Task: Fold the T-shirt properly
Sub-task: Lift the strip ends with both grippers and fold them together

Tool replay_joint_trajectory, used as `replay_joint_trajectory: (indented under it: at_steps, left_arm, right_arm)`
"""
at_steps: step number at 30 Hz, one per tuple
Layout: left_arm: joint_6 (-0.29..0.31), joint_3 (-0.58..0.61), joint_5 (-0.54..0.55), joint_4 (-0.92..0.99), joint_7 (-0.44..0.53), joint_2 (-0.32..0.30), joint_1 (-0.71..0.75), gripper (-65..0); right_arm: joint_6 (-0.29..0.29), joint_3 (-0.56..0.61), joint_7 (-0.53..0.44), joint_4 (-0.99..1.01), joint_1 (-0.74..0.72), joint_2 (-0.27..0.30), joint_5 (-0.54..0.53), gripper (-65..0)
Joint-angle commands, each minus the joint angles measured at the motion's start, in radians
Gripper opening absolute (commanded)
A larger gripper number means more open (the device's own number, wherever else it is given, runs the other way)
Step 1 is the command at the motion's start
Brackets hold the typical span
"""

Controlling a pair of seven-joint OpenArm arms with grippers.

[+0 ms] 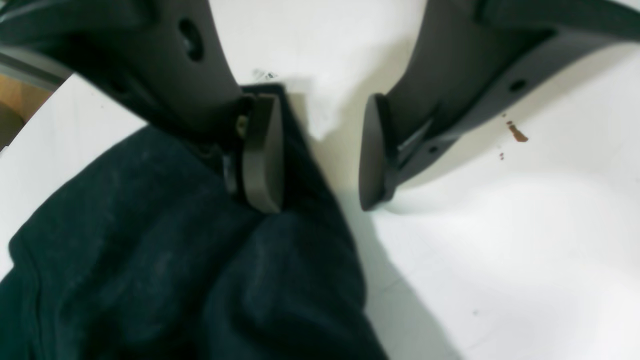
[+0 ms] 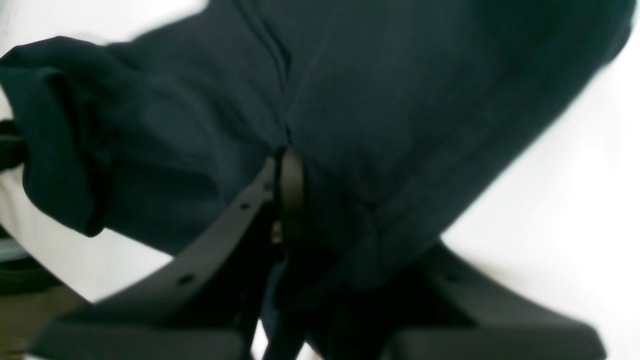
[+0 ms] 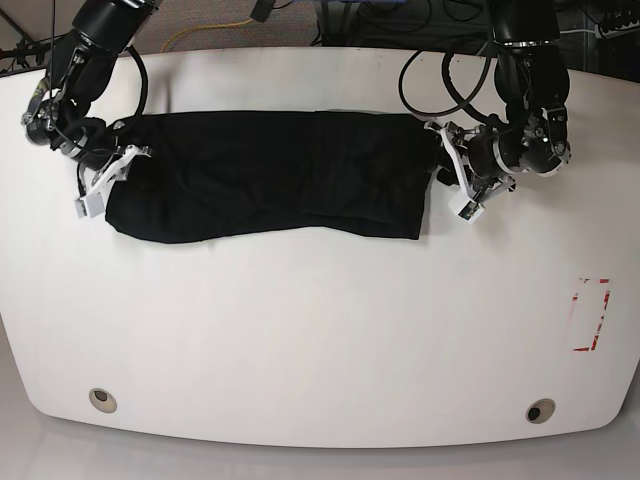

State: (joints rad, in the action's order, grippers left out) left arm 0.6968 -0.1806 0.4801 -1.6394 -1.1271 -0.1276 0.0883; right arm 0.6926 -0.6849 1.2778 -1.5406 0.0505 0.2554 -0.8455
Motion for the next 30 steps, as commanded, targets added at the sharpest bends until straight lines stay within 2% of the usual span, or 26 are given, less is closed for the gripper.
replay_joint_trajectory:
  at_steps: [1, 5, 12, 13, 16, 21, 25, 26, 30]
  left_arm:
    - [0.001, -0.003, 0.012, -0.008, 0.014, 0.019, -0.011, -42.5]
    - [0.001, -0.003, 0.012, 0.089, 0.014, 0.062, -0.038, -42.5]
    - [0.001, -0.004, 0.013, 0.207, 0.014, 0.138, -0.091, -42.5]
    - [-0.018, -0.004, 0.013, 0.206, 0.014, 0.144, -0.091, -42.5]
    - [-0.072, -0.004, 0.016, 0.199, 0.014, 0.147, -0.088, -42.5]
    - [-0.073, -0.003, 0.016, 0.198, 0.015, 0.148, -0.086, -42.5]
    - [-0.073, -0.003, 0.018, 0.193, 0.014, 0.148, -0.084, -42.5]
    - [-0.073, -0.004, 0.018, 0.193, 0.014, 0.148, -0.081, -42.5]
    - [-0.073, -0.004, 0.018, 0.193, 0.017, 0.148, -0.081, -42.5]
  right_arm:
    - [0.006, 0.027, 0.006, -0.131, -0.002, 0.011, -0.033, -65.0]
    - [0.006, 0.095, 0.007, -0.281, 0.016, -0.009, -0.033, -65.0]
    - [0.006, 0.282, 0.009, -0.424, 0.028, -0.106, -0.033, -65.0]
    - [0.006, 0.307, 0.009, -0.424, 0.028, -0.117, -0.033, -65.0]
    - [0.006, 0.362, 0.006, -0.423, 0.024, -0.158, -0.03, -65.0]
    - [0.006, 0.425, 0.001, -0.416, -0.001, -0.206, -0.025, -65.0]
    - [0.006, 0.486, -0.037, -0.364, -0.038, -0.222, 0.059, -65.0]
    - [0.006, 0.5, -0.05, -0.349, -0.039, -0.222, 0.081, -63.1]
    - [0.006, 0.548, -0.099, -0.285, -0.064, -0.225, 0.107, -47.9]
